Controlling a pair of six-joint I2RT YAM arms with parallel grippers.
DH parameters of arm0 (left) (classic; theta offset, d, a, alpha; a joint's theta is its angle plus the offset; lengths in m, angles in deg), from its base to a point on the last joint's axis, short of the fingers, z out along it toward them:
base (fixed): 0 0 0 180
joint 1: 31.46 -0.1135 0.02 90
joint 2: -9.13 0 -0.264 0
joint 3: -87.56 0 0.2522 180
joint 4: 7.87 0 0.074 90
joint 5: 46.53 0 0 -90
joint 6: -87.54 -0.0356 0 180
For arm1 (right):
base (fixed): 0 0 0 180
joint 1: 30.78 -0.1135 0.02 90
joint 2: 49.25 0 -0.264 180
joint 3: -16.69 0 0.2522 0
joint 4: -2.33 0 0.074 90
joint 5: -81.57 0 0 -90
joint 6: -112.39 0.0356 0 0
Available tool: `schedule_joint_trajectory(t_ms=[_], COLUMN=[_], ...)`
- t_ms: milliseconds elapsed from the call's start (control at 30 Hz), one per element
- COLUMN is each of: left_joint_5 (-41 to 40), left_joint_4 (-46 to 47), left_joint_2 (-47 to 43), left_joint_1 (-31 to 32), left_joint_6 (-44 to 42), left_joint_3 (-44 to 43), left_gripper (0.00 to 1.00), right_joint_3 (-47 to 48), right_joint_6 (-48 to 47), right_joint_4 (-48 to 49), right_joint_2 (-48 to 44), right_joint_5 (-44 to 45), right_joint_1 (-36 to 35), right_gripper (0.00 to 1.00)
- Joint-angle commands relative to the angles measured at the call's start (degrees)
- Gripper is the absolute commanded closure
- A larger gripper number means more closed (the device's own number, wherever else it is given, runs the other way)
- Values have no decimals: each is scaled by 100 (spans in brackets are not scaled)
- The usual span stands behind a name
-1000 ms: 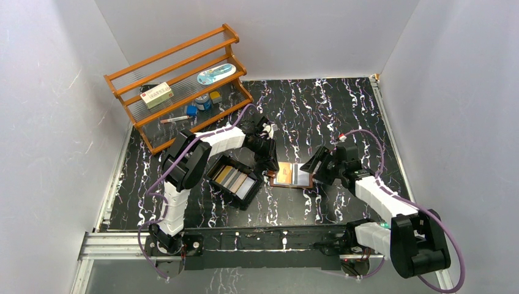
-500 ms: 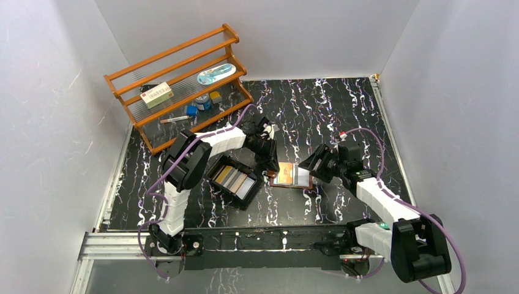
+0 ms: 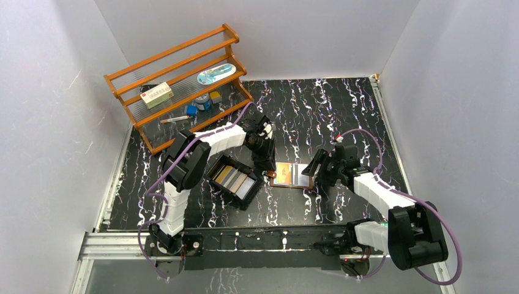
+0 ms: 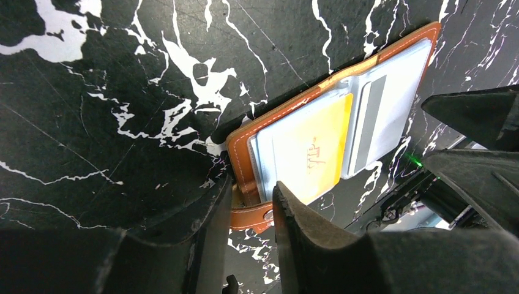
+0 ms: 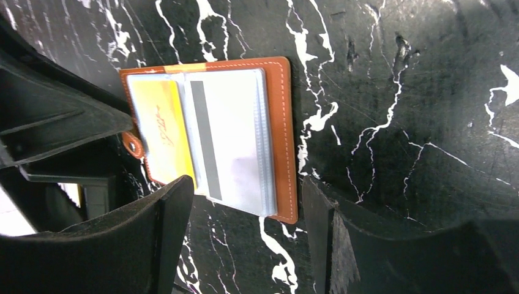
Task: Put the credit cards into the card holder
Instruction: Close the card holder at the center of the board.
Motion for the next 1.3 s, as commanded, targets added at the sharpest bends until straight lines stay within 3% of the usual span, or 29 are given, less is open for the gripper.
schedule_joint_trajectory(t_ms=[0, 433, 667, 967, 1267], left_joint_5=[23, 452, 512, 443, 606], left_joint_4=[-248, 91, 140, 148, 299], left_joint_2=[-194, -77, 24, 10, 66], left_joint_1=[17, 25, 26, 43, 83], left_joint_6=[-104, 19, 52, 78, 239], left_joint_3=[-99, 112, 48, 106, 31], left_gripper=[70, 78, 79, 79, 79], right_joint_3=[167, -35, -437, -533, -723], right_joint_6=[-170, 398, 1053, 1412, 1967], right_joint_4=[239, 1181, 1951, 2082, 2856], right_joint_2=[188, 578, 176, -449, -218], right_joint_5=[-39, -1026, -1391, -1498, -1995], right_joint_1=[38, 44, 124, 134, 134], right_gripper=[27, 27, 27, 27, 27])
